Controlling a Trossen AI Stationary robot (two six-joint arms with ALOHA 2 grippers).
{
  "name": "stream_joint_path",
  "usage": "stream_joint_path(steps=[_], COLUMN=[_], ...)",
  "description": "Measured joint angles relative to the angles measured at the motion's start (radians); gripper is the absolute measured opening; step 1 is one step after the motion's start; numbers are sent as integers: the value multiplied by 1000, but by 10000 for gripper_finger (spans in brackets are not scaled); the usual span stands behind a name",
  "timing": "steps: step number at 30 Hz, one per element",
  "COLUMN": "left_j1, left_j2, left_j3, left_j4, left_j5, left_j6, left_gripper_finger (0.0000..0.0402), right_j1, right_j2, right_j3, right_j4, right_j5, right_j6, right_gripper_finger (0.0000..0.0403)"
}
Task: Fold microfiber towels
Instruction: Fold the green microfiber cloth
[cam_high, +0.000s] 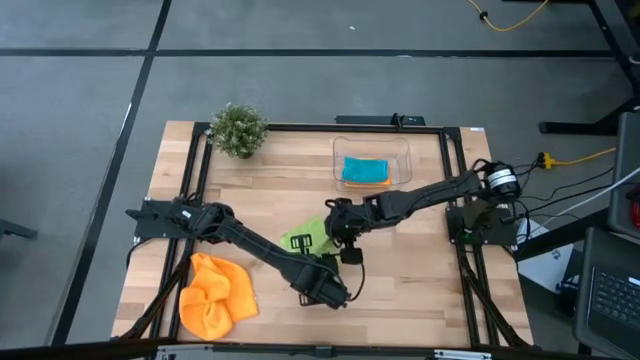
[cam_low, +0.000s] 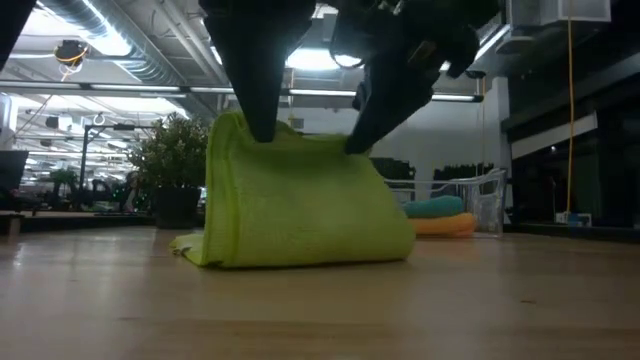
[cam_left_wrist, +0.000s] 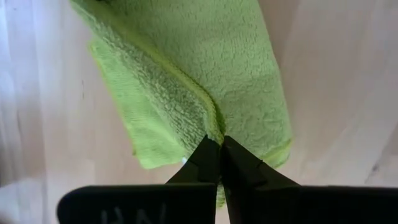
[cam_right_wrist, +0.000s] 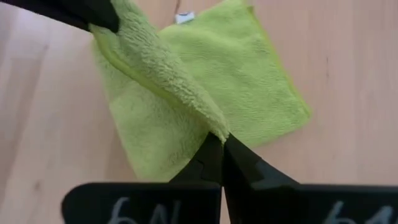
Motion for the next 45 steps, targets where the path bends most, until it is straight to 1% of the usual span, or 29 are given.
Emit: stream_joint_path(steps=[6, 12, 15, 17, 22, 28, 32, 34, 38, 45], left_j1=[22, 41, 44, 44, 48, 60, 71, 77, 88, 106], left_j2=[0, 9, 10, 11, 11, 11, 11, 11, 11, 11], left_j3=[-1, -2, -41, -76, -137, -185, -231, -256, -287, -289], left_j4=[-28, -47, -48, -59, -56, -56, -40, -16, 3, 3], left_j5=[-24, -34, -32, -10, -11, -61, -70, -72, -63, -59], left_j6=[-2, -3, -26, -47, -51, -55, -55, -56, -57, -80], left_gripper_finger=[0, 0, 0, 0, 0, 0, 0, 0, 9, 71], right_j1=[-27, -42, -45, -47, -56, -72, -74, -74, -77, -80], right_j2=[27, 38, 49, 60, 97, 141, 150, 151, 151, 151], right_j3=[0, 1, 1, 1, 1, 1, 0, 0, 0, 0], right_j4=[6, 65, 67, 84, 113, 137, 154, 157, 167, 166], right_j5=[-1, -2, -4, -4, -7, -4, 39, 65, 72, 74], right_j6=[-44, -69, -80, -81, -84, -94, -99, -102, -81, -75], right_gripper_finger=[0, 0, 0, 0, 0, 0, 2, 12, 43, 103])
